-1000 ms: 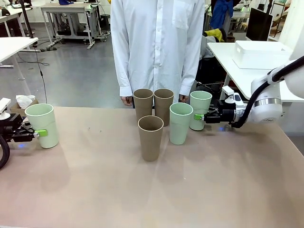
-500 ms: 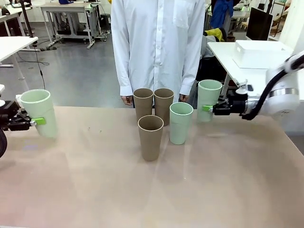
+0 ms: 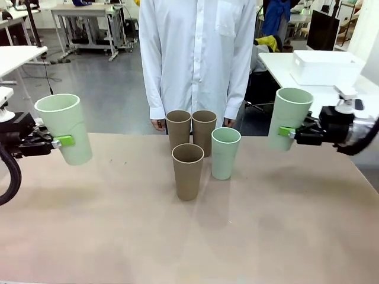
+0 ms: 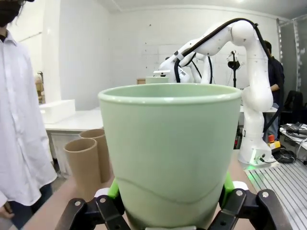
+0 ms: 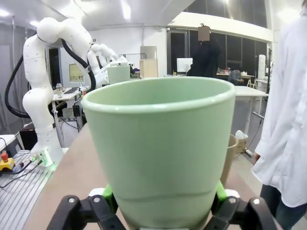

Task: Stack the cups and store them in the basket.
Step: Pick up two Reusable plastic cups , one in each hand.

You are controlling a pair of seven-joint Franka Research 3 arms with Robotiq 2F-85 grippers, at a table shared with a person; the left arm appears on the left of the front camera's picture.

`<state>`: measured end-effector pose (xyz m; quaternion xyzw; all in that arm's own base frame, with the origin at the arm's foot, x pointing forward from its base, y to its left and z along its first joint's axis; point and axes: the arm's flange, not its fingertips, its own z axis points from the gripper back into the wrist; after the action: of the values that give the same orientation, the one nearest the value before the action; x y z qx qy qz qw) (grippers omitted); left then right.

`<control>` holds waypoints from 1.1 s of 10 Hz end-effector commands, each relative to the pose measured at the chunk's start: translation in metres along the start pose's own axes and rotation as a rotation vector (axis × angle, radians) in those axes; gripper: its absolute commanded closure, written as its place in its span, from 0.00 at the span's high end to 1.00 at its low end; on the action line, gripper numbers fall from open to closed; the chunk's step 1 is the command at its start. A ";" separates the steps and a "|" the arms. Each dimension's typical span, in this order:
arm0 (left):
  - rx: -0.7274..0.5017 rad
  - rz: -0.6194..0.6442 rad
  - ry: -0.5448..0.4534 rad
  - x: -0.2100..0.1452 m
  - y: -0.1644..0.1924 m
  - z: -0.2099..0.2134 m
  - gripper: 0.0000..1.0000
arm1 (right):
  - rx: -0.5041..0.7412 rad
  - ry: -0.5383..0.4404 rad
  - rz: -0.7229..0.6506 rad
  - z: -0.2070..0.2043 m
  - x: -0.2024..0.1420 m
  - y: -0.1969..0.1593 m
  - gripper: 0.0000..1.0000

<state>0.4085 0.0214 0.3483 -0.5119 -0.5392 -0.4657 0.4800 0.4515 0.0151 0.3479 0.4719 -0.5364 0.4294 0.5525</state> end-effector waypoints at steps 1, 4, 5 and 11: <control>0.047 0.023 0.023 -0.002 -0.026 -0.019 0.85 | -0.032 -0.076 0.021 0.004 -0.009 0.046 0.85; 0.039 0.024 0.050 -0.016 -0.044 -0.037 0.85 | -0.058 -0.066 0.029 0.001 -0.029 0.092 0.85; 0.051 0.011 0.042 -0.019 -0.049 -0.041 0.85 | -0.038 -0.050 0.015 -0.001 -0.037 0.100 0.85; 0.027 -0.014 0.003 -0.029 -0.063 -0.052 0.85 | 0.033 -0.001 -0.025 -0.008 -0.051 0.120 0.85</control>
<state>0.3779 -0.0237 0.3203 -0.5030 -0.5314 -0.4696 0.4940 0.3746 0.0386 0.3002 0.4973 -0.5203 0.4182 0.5541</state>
